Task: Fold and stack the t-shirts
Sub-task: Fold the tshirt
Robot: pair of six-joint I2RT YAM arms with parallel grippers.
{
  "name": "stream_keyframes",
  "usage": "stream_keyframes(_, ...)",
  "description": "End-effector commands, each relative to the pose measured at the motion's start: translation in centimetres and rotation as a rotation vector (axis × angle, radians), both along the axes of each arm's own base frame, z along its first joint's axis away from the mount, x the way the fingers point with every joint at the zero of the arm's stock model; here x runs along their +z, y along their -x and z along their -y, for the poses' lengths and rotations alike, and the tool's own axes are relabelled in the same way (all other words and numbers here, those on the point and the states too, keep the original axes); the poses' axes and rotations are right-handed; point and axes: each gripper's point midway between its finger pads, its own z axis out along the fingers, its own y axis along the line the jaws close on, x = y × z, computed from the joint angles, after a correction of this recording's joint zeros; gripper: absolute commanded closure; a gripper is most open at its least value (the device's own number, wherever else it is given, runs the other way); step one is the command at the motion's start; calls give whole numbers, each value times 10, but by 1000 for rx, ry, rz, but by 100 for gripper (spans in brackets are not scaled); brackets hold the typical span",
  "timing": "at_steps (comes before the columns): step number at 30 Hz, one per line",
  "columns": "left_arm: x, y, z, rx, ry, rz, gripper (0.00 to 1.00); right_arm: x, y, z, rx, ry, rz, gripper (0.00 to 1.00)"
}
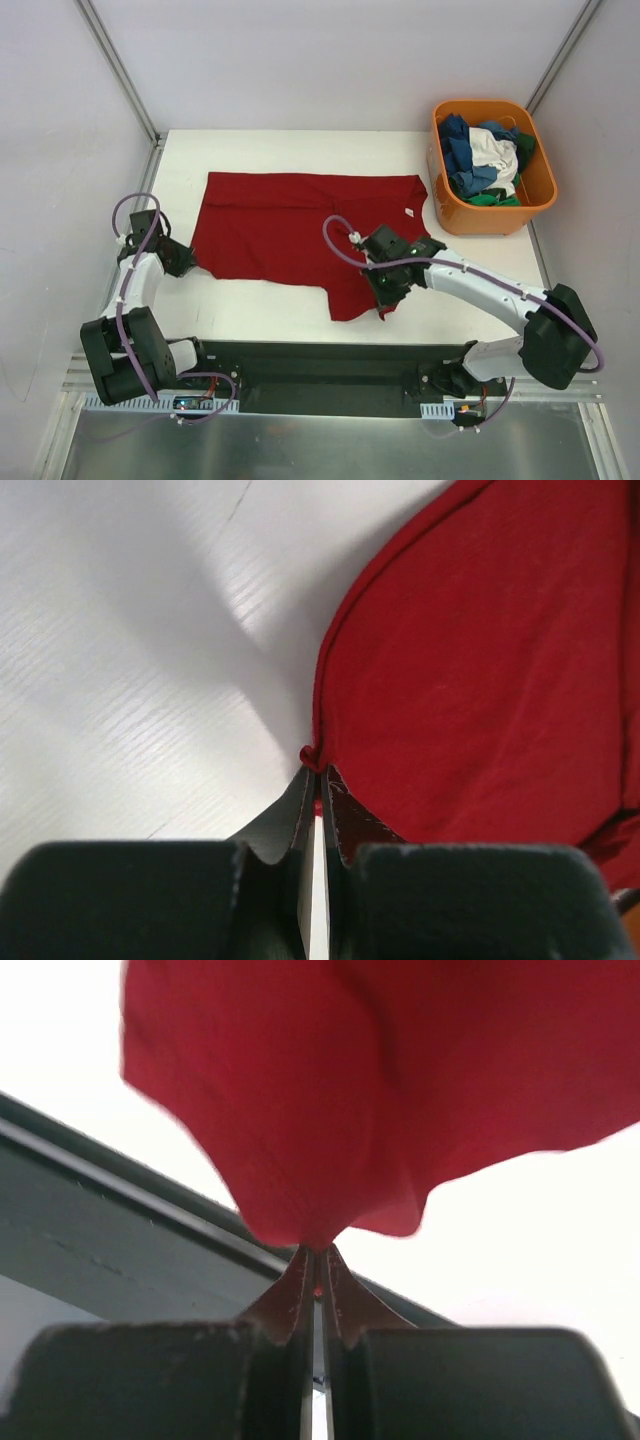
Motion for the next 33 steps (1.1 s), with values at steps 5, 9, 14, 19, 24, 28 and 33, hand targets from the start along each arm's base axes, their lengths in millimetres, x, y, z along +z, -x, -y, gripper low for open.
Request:
stream_keyframes(5, 36, -58, 13, -56, 37, 91, 100, 59, -87, 5, -112, -59, 203, 99)
stream_keyframes(9, 52, -81, 10, -57, 32, 131, 100, 69, -122, 12, -156, -28, 245, 99)
stream_keyframes(14, 55, -98, 1, -27, 11, 132, 100, 88, -162, 16, -191, 6, 290, 99)
stream_keyframes(19, 58, -122, -6, -17, 7, 137, 100, 89, -194, 28, -253, 47, 288, 99)
stream_keyframes(24, 62, -146, -7, -32, 31, 153, 100, 94, -224, 34, -300, 32, 294, 100)
stream_keyframes(28, 56, -158, -10, -20, 34, 142, 100, 92, -241, 38, -299, 45, 291, 99)
stream_keyframes(33, 53, -170, -12, -17, 42, 143, 100, 84, -265, 44, -294, 45, 280, 99)
